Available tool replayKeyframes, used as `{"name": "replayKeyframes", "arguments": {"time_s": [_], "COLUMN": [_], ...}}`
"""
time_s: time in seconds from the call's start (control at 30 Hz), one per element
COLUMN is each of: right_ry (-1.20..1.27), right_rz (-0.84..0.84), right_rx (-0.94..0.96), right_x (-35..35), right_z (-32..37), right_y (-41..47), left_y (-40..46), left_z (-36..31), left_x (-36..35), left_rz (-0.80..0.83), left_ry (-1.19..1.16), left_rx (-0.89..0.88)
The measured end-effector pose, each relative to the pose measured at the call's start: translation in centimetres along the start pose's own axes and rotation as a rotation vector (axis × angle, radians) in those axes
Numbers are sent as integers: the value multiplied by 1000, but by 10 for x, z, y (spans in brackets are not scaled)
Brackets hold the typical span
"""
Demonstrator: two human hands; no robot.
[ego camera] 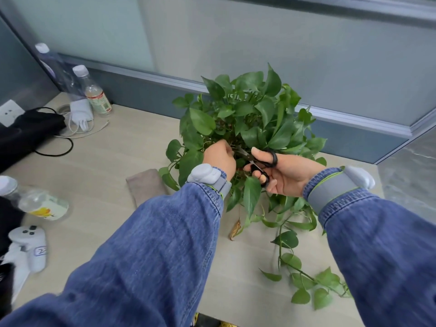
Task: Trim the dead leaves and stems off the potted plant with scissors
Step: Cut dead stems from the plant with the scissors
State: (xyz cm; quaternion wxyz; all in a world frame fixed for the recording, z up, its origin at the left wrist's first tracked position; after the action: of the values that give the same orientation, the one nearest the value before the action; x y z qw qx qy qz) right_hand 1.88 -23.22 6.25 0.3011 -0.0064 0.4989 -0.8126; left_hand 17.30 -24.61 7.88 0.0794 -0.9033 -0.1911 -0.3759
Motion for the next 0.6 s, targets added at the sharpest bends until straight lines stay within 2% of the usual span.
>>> {"name": "replayKeyframes", "arguments": {"time_s": [0.17, 0.47, 0.6], "right_ry": [-11, -87, -32], "right_rz": [7, 11, 65], "right_rx": [6, -32, -64], "right_x": [5, 15, 13], "right_z": [-1, -1, -5], "right_y": [0, -7, -9], "left_y": [-1, -2, -4], "left_z": [0, -4, -3], "left_x": [2, -4, -1], "left_rz": [11, 157, 169], "left_ry": [-16, 20, 21], "left_rx": [-2, -95, -111]}}
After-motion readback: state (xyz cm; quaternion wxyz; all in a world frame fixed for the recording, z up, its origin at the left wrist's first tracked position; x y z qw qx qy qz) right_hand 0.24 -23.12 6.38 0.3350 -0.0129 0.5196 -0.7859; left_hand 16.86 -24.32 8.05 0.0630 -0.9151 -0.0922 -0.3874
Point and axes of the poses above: each hand's wrist, its own y-axis towards the middle knuckle, its own x-axis out of the back of the hand, z = x × y, the point moved 9 cm from there along y, towards the middle knuckle, and after that the axes turned 7 degrees about -x, right-handed, at the moved point
